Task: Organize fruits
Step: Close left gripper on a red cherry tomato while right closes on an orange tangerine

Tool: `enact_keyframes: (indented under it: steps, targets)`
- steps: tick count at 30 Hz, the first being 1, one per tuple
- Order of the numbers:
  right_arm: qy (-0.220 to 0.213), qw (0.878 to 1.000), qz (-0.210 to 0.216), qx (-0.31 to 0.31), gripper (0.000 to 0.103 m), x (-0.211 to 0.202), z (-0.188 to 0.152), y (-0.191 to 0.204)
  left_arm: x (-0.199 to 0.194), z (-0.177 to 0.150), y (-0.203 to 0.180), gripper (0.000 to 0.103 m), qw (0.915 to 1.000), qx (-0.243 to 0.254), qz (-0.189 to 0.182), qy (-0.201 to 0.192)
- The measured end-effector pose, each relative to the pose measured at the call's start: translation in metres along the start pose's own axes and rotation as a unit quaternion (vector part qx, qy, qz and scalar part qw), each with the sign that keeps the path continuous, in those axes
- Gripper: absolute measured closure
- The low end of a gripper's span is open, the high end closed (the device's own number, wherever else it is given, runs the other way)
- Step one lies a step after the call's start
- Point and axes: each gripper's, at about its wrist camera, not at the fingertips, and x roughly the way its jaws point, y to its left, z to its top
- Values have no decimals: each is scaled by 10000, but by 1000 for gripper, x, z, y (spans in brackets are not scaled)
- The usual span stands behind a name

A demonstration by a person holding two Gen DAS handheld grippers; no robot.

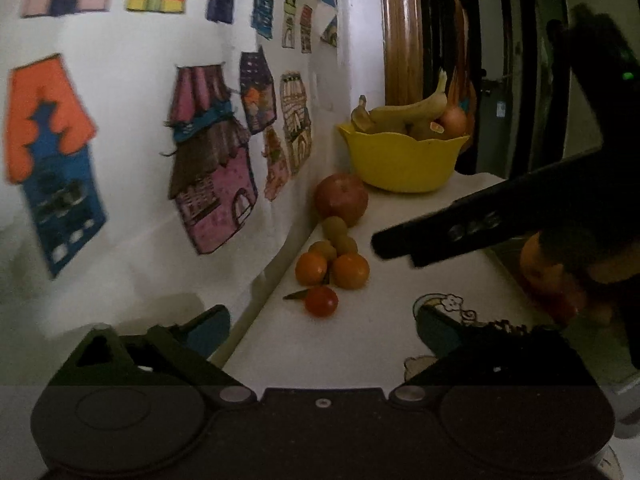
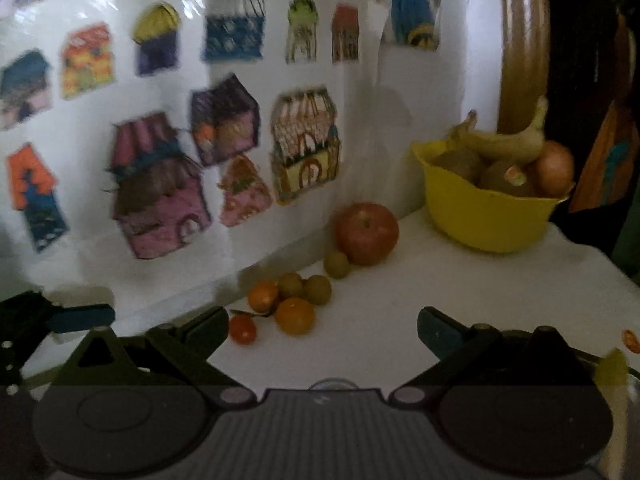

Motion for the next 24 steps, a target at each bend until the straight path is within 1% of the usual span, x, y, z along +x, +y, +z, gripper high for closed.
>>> enact_keyframes:
  steps: [2, 7, 9, 13, 15, 20, 23, 24]
  targets:
    - [129, 9999, 56, -67, 13, 18, 0, -4, 9, 2, 1, 12, 10000, -20, 14, 25]
    - [379, 9990, 191, -113, 24, 47, 0, -13, 29, 5, 2, 20, 9999, -61, -44, 111]
    - [446, 9985, 271, -137, 25, 55, 0, -13, 36, 4, 1, 25, 9998, -47, -48, 173]
    - [533, 9974, 438, -196, 29, 65, 0, -11, 46, 4, 0, 29, 9997, -73, -57, 235]
    - [559, 9969, 491, -267, 30, 67, 1, -8, 49, 4, 0, 33, 9996, -65, -23, 263]
    - [636, 9958, 537, -383, 41, 75, 1, -3, 55, 4, 2, 39, 9994, -128, 26, 321]
    - [669, 9956, 546, -366, 43, 80, 0, -2, 57, 5, 2, 42, 9994, -127, 61, 322]
    - [677, 9955, 564, -358, 45, 82, 0, -2, 57, 6, 2, 43, 9994, -129, 73, 323]
